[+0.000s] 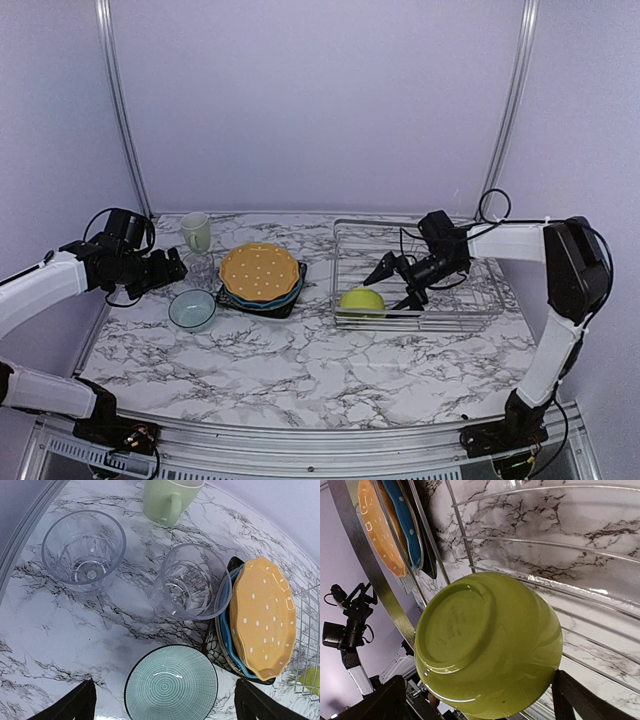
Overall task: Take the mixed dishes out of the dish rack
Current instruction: Adjust the bowl on the dish rack.
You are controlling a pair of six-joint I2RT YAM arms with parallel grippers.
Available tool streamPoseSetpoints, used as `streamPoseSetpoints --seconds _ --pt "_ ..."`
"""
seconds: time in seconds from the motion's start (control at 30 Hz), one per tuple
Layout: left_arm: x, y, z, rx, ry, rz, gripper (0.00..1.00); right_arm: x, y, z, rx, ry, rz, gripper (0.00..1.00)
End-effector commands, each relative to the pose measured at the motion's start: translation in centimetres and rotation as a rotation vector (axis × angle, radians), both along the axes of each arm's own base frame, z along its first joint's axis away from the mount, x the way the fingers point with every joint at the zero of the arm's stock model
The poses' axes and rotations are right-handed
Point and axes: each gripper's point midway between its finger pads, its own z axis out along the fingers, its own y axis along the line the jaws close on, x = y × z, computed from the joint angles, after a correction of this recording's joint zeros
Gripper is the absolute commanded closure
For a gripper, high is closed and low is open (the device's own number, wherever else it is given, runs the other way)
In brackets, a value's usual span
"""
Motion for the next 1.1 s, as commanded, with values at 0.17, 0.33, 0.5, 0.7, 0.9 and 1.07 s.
streamPoseSetpoints --seconds 0.17,0.33,0.5,0.7,0.9,1.07 --pt "0.4 0.2 0.6 0.016 -0.032 0.002 0.01 3.0 2.8 3.8 0.193 -0.061 -0.048 0.02" --pt "0.4 0.1 0.6 0.015 -0.032 -0.001 0.01 5.0 3.2 5.7 0.243 -0.124 -0.090 0.02" --pt "0.6 0.1 0.8 0.021 -0.040 -0.004 0.01 7.0 2.1 6.7 0.187 -0.239 -0.095 0.04" --pt "0.8 0.1 0.9 0.029 -0.043 -0.009 0.01 8.7 0.3 6.7 0.059 -0.365 -0.080 0.06" --pt "0.9 0.1 1.1 0.037 -0.050 -0.016 0.01 9.8 -1.9 5.5 -0.154 -0.505 -0.015 0.11" --pt "1.0 0.2 1.2 0.044 -0.053 -0.018 0.01 10.9 -3.4 3.5 -0.300 -0.503 0.003 0.20"
